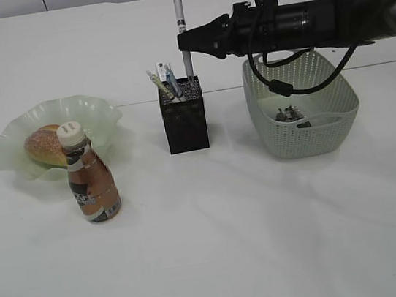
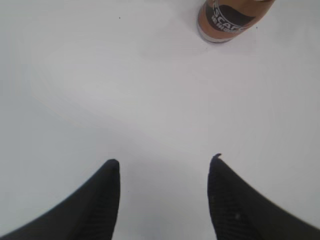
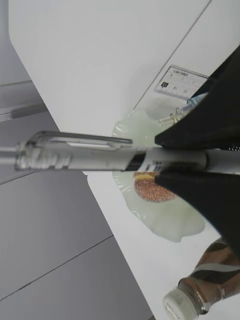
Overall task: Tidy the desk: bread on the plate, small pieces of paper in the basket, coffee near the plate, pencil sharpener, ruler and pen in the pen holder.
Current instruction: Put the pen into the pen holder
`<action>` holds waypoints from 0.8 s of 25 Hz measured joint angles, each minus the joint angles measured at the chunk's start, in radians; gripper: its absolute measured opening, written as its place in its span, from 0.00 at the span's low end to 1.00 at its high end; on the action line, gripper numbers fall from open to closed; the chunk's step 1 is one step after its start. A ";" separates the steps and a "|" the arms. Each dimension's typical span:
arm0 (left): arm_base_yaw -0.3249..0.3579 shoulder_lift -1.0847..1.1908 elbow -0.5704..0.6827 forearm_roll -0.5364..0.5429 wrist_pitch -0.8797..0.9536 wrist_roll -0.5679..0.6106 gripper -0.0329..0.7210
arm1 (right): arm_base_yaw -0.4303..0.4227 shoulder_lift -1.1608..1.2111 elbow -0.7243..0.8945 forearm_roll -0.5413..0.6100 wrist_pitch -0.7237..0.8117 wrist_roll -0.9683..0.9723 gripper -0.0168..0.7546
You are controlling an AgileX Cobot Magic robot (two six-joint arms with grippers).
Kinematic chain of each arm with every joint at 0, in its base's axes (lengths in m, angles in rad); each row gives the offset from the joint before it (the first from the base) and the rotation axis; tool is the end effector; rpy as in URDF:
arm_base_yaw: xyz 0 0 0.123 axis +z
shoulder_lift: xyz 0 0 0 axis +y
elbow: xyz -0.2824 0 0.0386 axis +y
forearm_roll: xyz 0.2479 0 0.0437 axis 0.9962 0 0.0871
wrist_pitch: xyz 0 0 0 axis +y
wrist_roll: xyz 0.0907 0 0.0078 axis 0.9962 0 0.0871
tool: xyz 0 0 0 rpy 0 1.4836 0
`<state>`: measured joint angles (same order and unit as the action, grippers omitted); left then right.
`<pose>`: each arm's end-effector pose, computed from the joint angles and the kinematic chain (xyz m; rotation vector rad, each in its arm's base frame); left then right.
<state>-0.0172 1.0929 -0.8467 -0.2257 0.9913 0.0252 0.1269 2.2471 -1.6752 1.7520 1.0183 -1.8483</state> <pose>0.1925 -0.0204 0.2922 -0.0558 2.7069 -0.2900 0.4741 0.1374 0.2118 -0.7778 1.6068 1.0033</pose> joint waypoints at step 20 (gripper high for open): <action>0.000 0.000 0.000 0.002 -0.015 0.000 0.59 | 0.004 0.123 -0.058 0.015 -0.049 -0.141 0.10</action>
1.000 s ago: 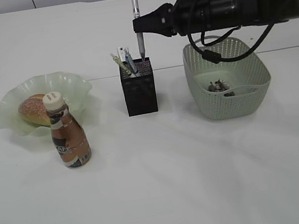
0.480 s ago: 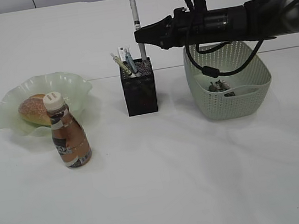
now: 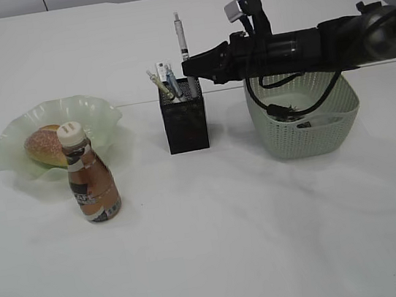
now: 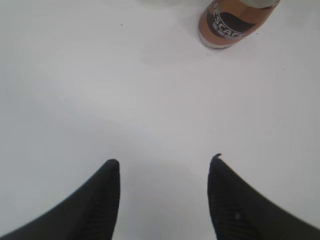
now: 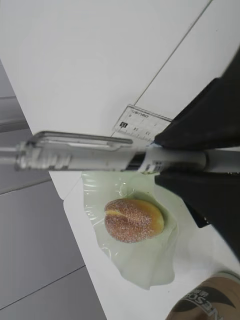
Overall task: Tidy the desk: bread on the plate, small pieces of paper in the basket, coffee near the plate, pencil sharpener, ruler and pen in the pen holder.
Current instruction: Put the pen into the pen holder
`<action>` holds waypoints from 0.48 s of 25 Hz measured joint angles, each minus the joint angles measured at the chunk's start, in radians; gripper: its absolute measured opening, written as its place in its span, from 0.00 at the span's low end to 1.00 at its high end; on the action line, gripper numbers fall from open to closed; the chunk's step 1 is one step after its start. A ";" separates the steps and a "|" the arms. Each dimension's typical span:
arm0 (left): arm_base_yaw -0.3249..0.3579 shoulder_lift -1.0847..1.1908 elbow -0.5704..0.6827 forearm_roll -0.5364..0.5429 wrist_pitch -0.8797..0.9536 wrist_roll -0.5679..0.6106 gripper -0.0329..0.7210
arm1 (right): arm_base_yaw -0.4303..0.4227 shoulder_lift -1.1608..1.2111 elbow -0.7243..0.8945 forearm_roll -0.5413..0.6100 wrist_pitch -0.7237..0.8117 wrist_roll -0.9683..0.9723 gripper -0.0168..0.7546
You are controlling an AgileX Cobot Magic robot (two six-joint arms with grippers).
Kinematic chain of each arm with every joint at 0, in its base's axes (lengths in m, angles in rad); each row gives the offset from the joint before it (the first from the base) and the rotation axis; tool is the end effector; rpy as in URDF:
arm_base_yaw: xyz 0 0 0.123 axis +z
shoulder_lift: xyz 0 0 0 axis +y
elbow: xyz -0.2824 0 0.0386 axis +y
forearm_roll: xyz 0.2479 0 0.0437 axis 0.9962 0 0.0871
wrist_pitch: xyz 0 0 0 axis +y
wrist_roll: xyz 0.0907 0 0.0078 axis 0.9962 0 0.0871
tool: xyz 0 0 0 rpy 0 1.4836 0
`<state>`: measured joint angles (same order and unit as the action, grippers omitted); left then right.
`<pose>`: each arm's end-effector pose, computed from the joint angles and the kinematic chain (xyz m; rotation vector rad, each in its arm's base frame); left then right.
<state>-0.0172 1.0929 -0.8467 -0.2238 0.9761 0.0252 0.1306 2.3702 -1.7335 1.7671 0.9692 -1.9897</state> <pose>0.1938 -0.0201 0.2928 -0.0569 2.6921 -0.2855 0.4923 0.1390 0.1656 -0.8301 1.6166 0.8946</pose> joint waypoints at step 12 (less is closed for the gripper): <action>0.000 0.000 0.000 0.000 0.000 0.000 0.59 | 0.000 0.006 0.000 0.002 -0.011 0.000 0.37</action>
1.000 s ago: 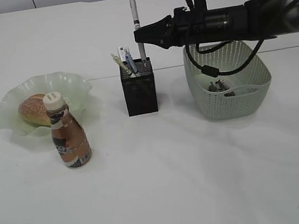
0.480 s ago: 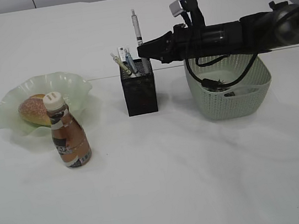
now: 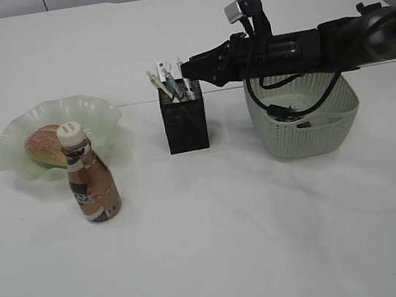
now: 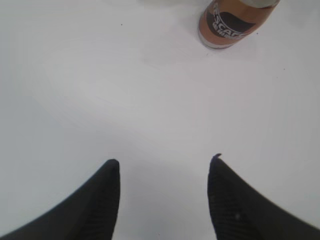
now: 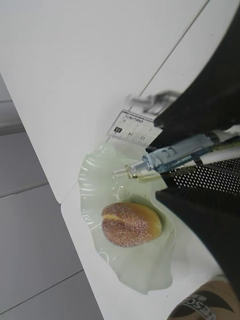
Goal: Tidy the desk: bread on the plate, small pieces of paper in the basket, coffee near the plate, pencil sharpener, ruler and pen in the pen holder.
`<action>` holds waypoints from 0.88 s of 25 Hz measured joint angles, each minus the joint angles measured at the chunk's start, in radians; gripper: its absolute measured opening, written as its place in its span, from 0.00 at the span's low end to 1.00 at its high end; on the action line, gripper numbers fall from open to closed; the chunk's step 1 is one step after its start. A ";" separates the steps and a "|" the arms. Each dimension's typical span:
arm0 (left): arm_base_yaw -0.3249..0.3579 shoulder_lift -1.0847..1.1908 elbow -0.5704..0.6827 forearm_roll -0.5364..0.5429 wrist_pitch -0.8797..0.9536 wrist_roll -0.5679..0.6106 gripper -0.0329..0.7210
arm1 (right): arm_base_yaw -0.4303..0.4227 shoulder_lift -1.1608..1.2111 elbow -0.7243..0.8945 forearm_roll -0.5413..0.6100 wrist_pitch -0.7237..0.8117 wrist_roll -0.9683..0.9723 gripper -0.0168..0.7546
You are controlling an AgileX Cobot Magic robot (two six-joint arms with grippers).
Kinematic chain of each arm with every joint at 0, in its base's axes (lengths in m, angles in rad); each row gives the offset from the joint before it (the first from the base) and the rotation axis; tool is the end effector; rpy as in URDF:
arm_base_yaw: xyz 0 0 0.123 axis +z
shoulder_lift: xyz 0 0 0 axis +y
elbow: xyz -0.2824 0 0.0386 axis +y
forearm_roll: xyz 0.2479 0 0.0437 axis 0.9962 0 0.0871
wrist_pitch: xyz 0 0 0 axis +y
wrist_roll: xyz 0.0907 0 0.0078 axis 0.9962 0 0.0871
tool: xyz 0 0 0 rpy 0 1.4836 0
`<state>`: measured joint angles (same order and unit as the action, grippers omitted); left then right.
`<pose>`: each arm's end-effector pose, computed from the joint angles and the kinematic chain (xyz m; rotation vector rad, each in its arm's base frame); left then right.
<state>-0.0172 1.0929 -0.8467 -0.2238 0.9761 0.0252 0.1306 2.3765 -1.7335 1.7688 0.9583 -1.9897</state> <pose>0.1938 -0.0201 0.2928 -0.0569 2.6921 -0.2855 0.4933 0.1385 0.1620 -0.8224 1.6291 0.8879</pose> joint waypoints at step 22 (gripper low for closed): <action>0.000 0.000 0.000 0.000 0.000 0.000 0.59 | 0.001 -0.390 0.000 -1.154 0.016 1.547 0.40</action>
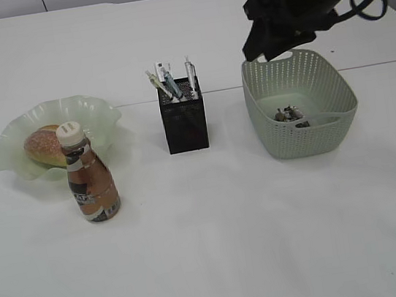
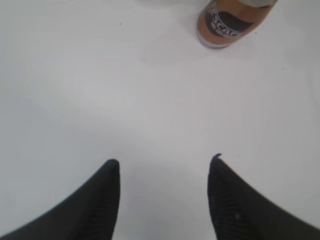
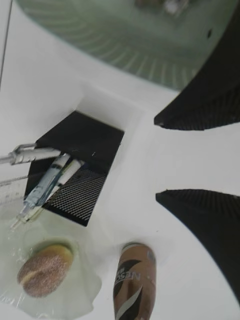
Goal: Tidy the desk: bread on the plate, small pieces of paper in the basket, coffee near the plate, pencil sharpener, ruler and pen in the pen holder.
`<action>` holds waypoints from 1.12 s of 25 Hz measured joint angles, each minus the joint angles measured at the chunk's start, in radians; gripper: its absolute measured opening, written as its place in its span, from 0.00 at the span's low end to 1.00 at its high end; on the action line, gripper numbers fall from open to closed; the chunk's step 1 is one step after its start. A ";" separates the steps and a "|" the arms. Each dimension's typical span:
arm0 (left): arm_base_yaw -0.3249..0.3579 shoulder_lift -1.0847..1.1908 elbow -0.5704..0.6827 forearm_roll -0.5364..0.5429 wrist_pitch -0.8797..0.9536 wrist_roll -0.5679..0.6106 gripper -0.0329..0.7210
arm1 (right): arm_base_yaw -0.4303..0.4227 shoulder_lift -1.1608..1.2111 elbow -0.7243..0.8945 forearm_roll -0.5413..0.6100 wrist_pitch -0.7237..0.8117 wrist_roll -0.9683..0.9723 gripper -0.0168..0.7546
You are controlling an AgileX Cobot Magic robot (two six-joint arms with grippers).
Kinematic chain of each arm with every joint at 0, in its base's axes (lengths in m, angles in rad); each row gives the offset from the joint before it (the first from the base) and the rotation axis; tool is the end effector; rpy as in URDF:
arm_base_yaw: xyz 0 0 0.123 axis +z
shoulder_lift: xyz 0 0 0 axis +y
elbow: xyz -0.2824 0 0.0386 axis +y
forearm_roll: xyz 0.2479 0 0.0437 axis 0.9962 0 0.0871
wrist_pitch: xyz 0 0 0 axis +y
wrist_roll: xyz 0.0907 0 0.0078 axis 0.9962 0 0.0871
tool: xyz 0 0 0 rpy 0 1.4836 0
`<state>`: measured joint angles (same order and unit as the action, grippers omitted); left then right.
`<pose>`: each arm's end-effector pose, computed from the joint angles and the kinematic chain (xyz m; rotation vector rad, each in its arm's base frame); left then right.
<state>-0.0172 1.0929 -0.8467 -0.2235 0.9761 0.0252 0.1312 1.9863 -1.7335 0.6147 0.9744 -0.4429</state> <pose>0.1938 -0.0201 0.2927 -0.0567 2.6922 -0.2851 0.4310 0.1007 0.2769 -0.4251 2.5249 0.6711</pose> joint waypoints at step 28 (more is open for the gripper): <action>0.000 -0.459 0.000 0.216 0.244 -0.152 0.53 | -0.033 -0.780 0.608 -0.474 0.046 0.288 0.40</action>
<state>-0.0172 0.6341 -0.8467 -0.0077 1.2203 -0.1272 0.0980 1.2061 -1.1258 0.1407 1.0209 -0.1550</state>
